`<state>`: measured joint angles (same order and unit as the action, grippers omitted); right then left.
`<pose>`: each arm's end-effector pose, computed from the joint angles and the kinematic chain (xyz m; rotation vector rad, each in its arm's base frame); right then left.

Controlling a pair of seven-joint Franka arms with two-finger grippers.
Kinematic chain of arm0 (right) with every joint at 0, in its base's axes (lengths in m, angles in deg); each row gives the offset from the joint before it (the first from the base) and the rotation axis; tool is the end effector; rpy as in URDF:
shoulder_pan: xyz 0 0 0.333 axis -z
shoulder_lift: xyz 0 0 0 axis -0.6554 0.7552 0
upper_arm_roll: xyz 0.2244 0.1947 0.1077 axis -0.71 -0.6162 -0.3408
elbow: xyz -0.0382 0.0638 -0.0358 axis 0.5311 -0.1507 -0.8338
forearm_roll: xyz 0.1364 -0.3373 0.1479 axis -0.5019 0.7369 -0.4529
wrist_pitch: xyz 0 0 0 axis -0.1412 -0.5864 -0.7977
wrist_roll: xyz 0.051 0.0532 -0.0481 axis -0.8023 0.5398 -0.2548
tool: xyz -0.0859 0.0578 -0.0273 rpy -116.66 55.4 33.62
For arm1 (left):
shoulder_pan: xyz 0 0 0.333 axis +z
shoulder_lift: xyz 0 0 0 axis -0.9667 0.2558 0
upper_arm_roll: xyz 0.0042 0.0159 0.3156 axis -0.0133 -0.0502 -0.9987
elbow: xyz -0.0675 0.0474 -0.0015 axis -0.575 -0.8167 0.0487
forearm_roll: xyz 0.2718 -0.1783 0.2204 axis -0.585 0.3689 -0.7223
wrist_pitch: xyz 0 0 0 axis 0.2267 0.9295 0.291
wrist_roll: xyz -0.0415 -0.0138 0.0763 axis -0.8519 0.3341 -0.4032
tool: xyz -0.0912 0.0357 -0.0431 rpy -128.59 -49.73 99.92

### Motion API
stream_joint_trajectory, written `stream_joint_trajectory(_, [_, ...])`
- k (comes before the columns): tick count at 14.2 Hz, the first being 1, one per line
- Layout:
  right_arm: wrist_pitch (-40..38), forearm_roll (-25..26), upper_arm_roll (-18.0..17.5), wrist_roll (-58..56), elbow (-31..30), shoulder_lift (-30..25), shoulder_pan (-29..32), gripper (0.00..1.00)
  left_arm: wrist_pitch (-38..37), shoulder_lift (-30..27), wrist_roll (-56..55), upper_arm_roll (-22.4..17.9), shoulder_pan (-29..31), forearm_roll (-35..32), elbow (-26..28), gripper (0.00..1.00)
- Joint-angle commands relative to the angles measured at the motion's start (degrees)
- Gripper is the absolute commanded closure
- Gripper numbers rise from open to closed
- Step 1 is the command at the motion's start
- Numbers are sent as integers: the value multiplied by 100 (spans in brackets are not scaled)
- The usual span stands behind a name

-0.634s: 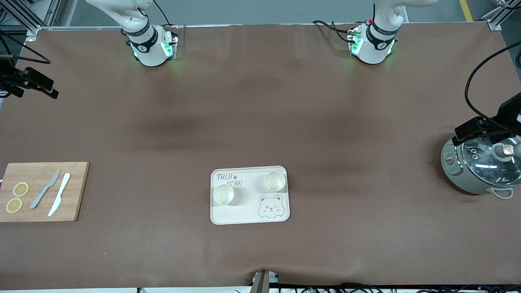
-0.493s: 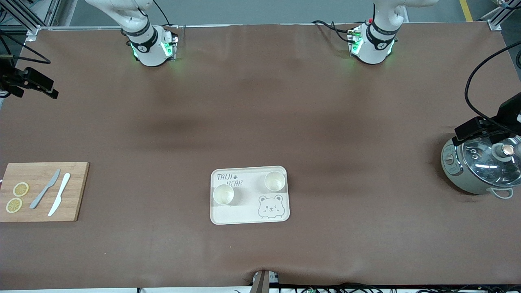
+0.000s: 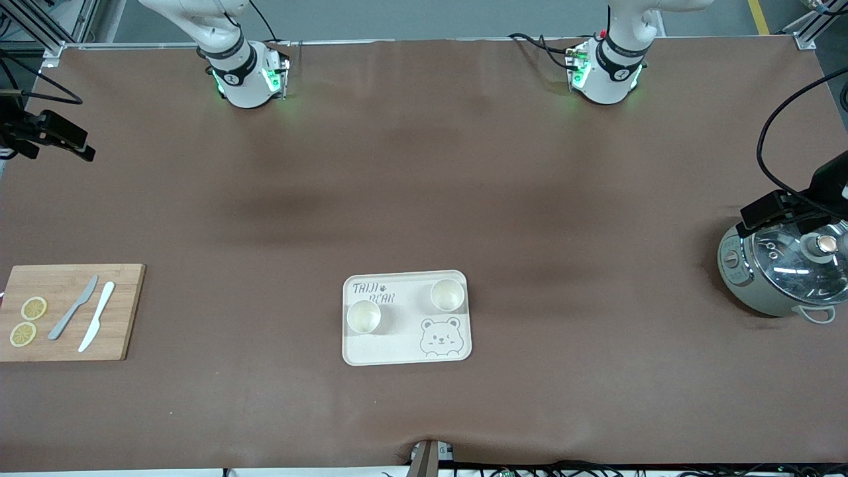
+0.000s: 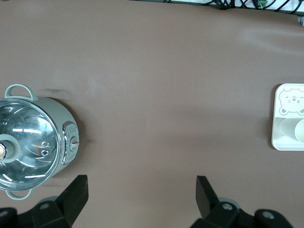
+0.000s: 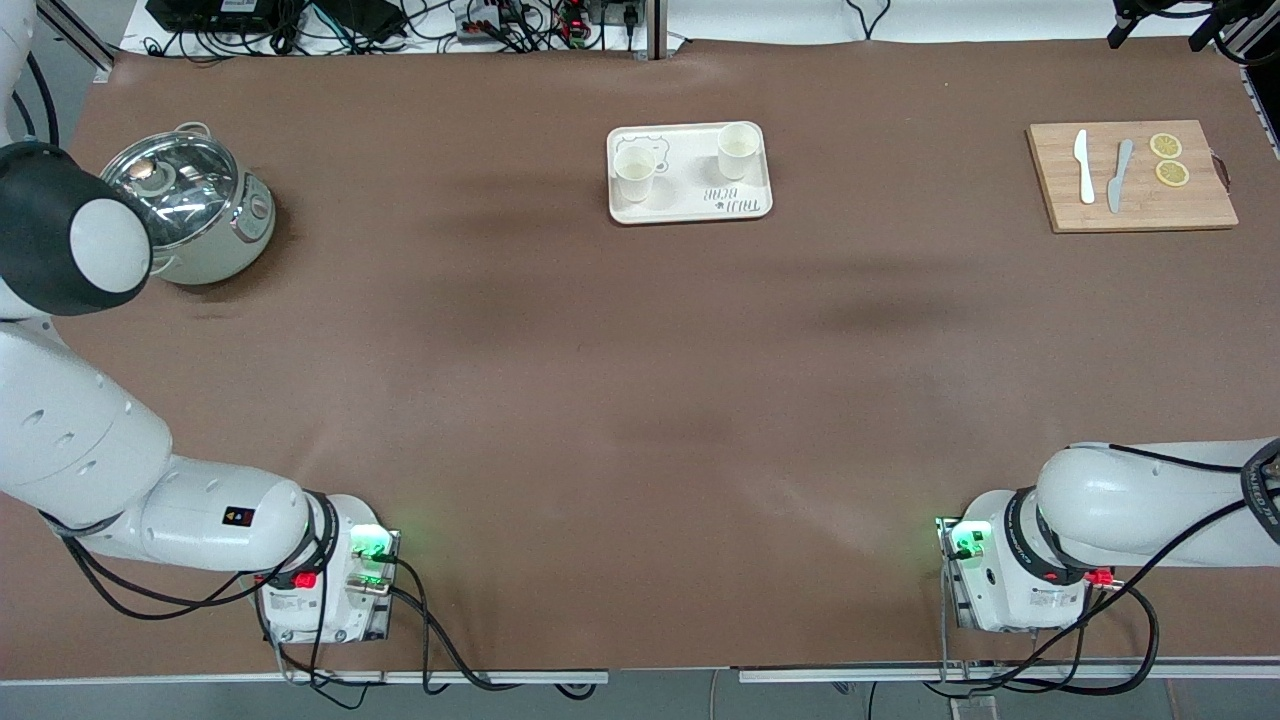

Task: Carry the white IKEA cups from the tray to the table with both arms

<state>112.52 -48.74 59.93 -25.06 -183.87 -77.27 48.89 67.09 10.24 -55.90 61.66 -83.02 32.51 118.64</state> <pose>0.5104 -0.0437 0.6310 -3.1185 0.1156 0.0278 0.6266 -0.0158 0.6241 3.1048 0.1005 0.1115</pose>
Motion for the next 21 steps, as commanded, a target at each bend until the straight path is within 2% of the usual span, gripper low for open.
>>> stream_joint_trajectory(1, [19, 15, -78, -44, 26, 16, 112, 0, 5, 14, 59, -4, -7, -87, -88, 0])
stream_joint_trajectory(11, [1, -11, -78, -18, 0, 43, 112, 0, 5, 23, 76, 4, -7, -96, -36, 0])
stream_joint_trajectory(21, [-52, 24, -87, -61, 236, 104, 68, 0, -4, 454, -2, 48, -112, -87, 61, 0])
